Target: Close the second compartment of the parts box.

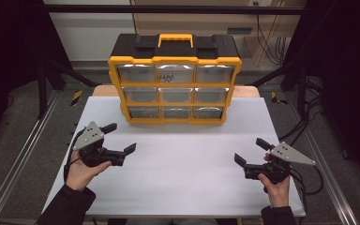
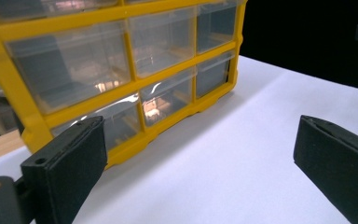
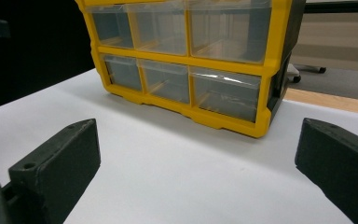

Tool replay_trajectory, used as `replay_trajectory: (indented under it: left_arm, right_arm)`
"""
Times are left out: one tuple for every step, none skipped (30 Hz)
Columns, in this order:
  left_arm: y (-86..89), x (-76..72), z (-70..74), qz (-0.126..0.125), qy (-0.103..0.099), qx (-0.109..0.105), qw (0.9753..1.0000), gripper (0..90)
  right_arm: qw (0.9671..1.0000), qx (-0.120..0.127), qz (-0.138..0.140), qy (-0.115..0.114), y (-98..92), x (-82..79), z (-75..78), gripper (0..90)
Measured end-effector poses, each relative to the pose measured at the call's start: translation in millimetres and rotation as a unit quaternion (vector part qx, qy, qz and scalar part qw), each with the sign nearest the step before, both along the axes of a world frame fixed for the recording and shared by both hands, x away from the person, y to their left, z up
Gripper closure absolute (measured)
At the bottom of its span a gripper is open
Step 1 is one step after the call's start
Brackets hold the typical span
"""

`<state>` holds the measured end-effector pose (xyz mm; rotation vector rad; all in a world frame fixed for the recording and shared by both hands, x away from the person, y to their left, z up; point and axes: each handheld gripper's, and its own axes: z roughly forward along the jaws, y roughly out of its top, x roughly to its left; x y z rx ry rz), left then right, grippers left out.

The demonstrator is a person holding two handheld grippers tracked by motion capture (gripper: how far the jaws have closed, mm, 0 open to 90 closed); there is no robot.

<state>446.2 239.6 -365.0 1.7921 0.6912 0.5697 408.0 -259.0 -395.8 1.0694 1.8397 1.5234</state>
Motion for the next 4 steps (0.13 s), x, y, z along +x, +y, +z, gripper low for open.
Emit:
replay_trajectory:
  left_arm:
    - [2.1,-0.7,-4.3,0.003,0.001,0.000,1.0000,1.7]
    - [2.1,-0.7,-4.3,0.003,0.001,0.000,1.0000,1.7]
    - [3.5,-1.2,-6.3,0.004,0.002,-0.001,1.0000,1.7]
    - [4.6,-1.5,-8.8,0.006,0.003,-0.007,1.0000,1.7]
  right_arm:
    - [1.0000,0.000,0.001,0.000,-0.2,0.1,-0.4,0.5]
    - [1.0000,0.000,0.001,0.000,-0.2,0.1,-0.4,0.5]
    - [1.0000,0.001,0.002,0.000,-0.6,-0.1,-0.4,0.5]
    - [1.0000,0.001,0.001,0.000,-0.7,-0.1,-0.3,0.5]
